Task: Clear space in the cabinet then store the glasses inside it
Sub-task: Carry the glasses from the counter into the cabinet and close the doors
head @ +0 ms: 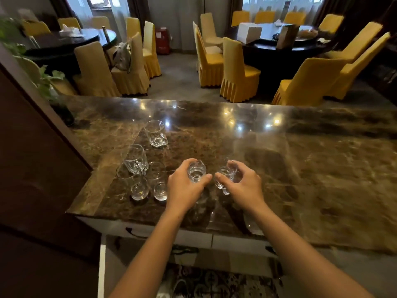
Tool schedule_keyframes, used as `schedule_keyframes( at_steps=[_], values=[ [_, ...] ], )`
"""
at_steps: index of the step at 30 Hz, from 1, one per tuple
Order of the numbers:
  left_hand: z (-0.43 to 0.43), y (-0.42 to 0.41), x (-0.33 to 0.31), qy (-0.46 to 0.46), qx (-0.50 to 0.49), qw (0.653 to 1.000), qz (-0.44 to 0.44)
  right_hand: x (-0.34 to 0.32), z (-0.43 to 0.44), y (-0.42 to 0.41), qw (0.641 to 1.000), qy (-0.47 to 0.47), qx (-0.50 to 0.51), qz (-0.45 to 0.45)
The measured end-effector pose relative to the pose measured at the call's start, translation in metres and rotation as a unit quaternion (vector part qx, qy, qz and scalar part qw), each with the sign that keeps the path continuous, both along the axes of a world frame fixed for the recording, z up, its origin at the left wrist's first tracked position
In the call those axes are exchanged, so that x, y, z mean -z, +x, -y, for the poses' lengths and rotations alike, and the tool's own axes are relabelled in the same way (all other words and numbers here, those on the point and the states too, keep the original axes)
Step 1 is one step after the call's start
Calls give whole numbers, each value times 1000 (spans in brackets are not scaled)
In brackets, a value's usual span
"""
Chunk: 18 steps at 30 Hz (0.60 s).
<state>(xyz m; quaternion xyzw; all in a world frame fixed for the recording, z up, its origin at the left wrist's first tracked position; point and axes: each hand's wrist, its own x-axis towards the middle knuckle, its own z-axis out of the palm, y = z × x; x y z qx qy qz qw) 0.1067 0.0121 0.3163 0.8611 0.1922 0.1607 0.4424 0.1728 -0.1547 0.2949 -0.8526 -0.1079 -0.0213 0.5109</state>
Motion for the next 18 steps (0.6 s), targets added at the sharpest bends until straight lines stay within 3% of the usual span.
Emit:
schedule_keyframes(
  at_steps=[8,18],
  values=[
    [-3,-20,29,-18,-30,999,-36,25,-10,-27,999,-10,-36,-15],
    [-9,-22,44,-44,-45,998,-15,31,-24,-37,999,11,-33,-26]
  ],
)
